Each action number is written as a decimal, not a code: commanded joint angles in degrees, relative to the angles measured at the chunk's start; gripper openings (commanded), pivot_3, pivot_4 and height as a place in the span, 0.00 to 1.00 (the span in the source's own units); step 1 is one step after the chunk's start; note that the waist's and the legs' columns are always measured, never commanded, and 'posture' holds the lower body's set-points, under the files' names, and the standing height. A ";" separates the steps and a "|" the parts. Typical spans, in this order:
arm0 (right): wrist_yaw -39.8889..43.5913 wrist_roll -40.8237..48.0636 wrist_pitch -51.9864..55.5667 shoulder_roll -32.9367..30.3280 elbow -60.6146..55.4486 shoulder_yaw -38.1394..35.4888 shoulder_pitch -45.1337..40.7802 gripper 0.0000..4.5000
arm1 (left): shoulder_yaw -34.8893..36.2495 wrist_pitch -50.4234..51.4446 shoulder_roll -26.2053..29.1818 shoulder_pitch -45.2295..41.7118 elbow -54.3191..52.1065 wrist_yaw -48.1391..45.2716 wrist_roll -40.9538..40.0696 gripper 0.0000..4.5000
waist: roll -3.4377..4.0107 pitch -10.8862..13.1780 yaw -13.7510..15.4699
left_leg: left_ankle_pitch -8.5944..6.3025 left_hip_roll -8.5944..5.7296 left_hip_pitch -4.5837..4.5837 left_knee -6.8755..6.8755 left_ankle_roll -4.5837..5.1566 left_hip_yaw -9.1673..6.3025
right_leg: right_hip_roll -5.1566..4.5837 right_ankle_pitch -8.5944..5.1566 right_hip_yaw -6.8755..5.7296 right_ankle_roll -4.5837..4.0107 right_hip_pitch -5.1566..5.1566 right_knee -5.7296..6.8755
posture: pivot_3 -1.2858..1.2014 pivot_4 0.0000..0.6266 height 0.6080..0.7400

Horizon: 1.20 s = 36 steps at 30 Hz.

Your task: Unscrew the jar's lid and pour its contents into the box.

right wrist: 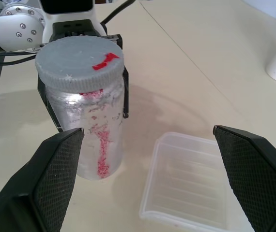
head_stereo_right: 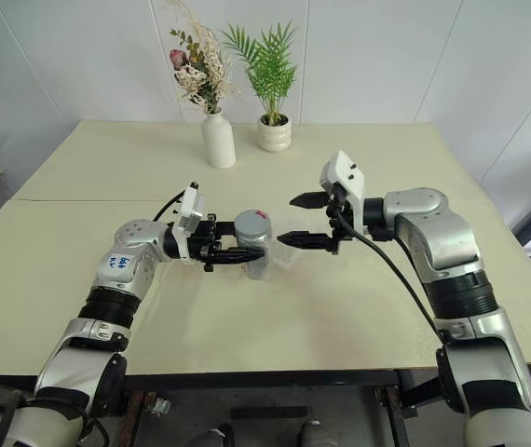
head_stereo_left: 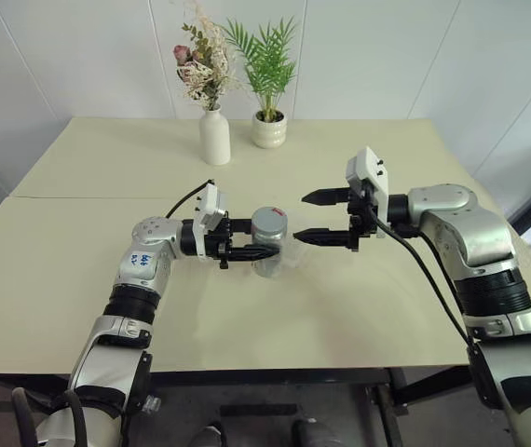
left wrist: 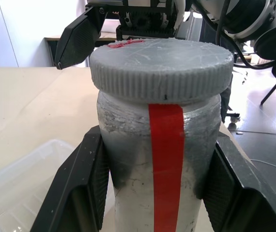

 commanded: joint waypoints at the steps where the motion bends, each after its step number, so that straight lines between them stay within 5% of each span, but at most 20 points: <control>1: -0.16 1.89 0.82 -0.34 -3.64 -2.12 -0.82 1.00 | 0.41 -0.27 0.00 -0.71 -1.71 -0.31 -0.82 0.48 | 0.00 0.00 -0.02 | 0.00 0.00 0.00 0.00 0.00 0.00 | 0.00 0.00 0.00 0.00 0.00 0.00 | 0.52 0.24 1.00; 12: 0.24 7.18 4.37 2.01 -8.68 -1.99 -1.87 1.00 | 0.56 -2.88 -1.37 -4.54 4.69 -0.39 0.07 0.48 | 0.00 0.00 0.12 | 0.00 0.00 -0.01 0.02 0.00 0.00 | -0.01 0.00 -0.01 0.00 0.00 0.00 | 0.52 0.24 1.00; 36: -1.47 0.26 -3.89 11.24 2.54 1.56 -8.46 1.00 | -0.21 -6.02 -4.03 -6.17 6.81 -1.83 0.91 0.48 | 0.00 0.00 0.09 | 0.00 0.00 -0.02 0.01 0.00 -0.01 | 0.01 0.01 -0.02 0.01 0.00 0.04 | 0.52 0.24 1.00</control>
